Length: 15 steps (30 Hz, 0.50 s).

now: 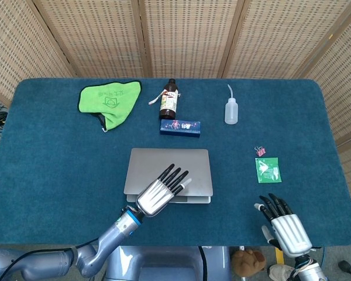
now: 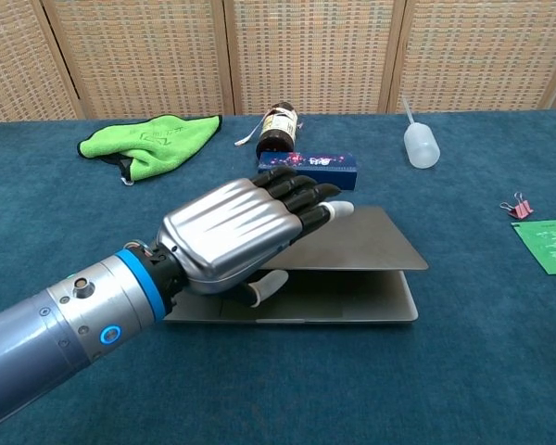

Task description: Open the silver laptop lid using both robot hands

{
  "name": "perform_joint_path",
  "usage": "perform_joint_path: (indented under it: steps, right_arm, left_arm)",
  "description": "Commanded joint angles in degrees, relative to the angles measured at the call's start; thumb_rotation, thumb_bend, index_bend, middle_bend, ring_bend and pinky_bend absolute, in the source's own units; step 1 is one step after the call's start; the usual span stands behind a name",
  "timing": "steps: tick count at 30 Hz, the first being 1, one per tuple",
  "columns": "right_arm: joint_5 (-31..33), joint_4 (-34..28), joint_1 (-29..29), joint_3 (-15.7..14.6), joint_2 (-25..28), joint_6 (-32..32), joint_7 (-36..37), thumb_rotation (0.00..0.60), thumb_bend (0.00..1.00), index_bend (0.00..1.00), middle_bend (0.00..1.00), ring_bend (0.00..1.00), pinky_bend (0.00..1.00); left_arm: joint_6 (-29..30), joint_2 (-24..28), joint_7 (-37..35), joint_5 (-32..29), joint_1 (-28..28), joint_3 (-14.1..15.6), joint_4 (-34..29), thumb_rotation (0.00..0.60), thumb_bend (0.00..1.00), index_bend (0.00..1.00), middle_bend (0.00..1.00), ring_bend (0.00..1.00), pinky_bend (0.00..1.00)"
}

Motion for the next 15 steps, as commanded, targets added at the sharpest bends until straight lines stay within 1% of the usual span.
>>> perform_joint_path:
  steps: [1, 3, 4, 5, 9, 13, 15]
  right_arm:
    - [-1.3, 0.9, 1.9, -0.1, -2.3, -2.0, 0.7, 0.6, 0.97, 0.26, 0.18, 0.06, 0.17]
    - [-1.6, 1.0, 2.9, 0.3, -3.6, -3.2, 0.7, 0.6, 1.0, 0.27, 0.18, 0.06, 0.17]
    - [-1.5, 1.1, 3.2, 0.4, -4.0, -3.5, 0.8, 0.6, 1.0, 0.27, 0.18, 0.07, 0.17]
    - [-0.8, 1.0, 4.3, 0.7, -5.1, -5.5, 1.3, 0.6, 1.0, 0.27, 0.18, 0.07, 0.17]
    - [1.5, 1.2, 6.9, 1.9, -7.8, -10.1, 2.2, 0.6, 1.0, 0.27, 0.18, 0.07, 0.17]
    - [3.8, 2.4, 9.0, 3.0, -10.8, -13.0, 2.8, 0.6, 1.0, 0.27, 0.17, 0.07, 0.17]
    - [5.0, 2.8, 9.8, 3.5, -12.2, -14.3, 2.0, 0.6, 1.0, 0.27, 0.17, 0.07, 0.17]
  left_arm:
    - [-0.2, 0.3, -0.1, -0.8, -0.3, -0.4, -0.1, 0.6, 0.52, 0.0, 0.0, 0.0, 0.0]
    - [-0.1, 0.3, -0.5, -1.3, -0.4, -0.5, -0.1, 0.6, 0.52, 0.0, 0.0, 0.0, 0.0]
    - [-0.1, 0.3, -0.6, -1.4, -0.5, -0.5, -0.1, 0.6, 0.52, 0.0, 0.0, 0.0, 0.0]
    - [0.0, 0.4, -0.6, -1.4, -0.6, -0.5, 0.0, 0.6, 0.52, 0.0, 0.0, 0.0, 0.0]
    - [0.3, 0.6, -0.8, -1.7, -1.1, -0.4, 0.2, 0.6, 0.52, 0.0, 0.0, 0.0, 0.0]
    - [0.6, 0.9, -0.8, -2.3, -1.5, -0.4, 0.1, 0.6, 0.52, 0.0, 0.0, 0.0, 0.0]
    - [0.8, 1.2, -0.8, -2.6, -1.7, -0.4, 0.0, 0.6, 0.52, 0.0, 0.0, 0.0, 0.0]
